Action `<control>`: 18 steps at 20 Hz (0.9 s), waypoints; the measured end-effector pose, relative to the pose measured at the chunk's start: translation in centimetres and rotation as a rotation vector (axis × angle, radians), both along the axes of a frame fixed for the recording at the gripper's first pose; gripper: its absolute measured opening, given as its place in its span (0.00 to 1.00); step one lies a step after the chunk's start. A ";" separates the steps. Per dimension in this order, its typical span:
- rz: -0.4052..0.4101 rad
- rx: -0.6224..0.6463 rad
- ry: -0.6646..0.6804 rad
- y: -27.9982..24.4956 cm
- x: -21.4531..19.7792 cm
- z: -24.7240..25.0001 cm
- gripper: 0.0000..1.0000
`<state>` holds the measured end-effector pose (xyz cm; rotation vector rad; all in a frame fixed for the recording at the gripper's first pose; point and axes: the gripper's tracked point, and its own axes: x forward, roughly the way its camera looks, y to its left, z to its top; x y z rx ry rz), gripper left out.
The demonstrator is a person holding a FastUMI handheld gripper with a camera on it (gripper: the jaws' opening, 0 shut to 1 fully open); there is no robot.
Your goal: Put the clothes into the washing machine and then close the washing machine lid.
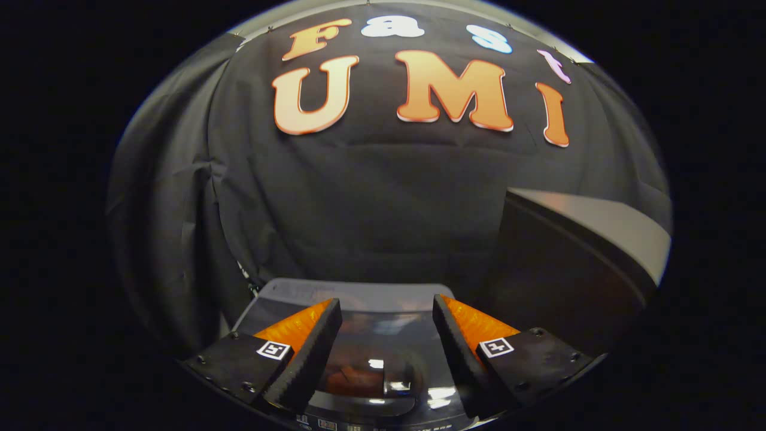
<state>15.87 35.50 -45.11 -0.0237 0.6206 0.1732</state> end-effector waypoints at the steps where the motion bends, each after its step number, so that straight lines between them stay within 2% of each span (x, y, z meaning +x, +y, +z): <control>1: -0.006 0.000 0.016 -0.1 -0.3 -0.7 0.99; 5: -0.011 0.004 0.049 0.0 -1.0 -1.8 0.99; 10: 0.001 0.014 0.037 0.7 -0.9 -0.7 0.99; 13: 0.011 0.046 0.009 1.8 -0.7 1.5 0.99; 18: 0.024 0.081 -0.095 2.3 0.2 8.8 0.99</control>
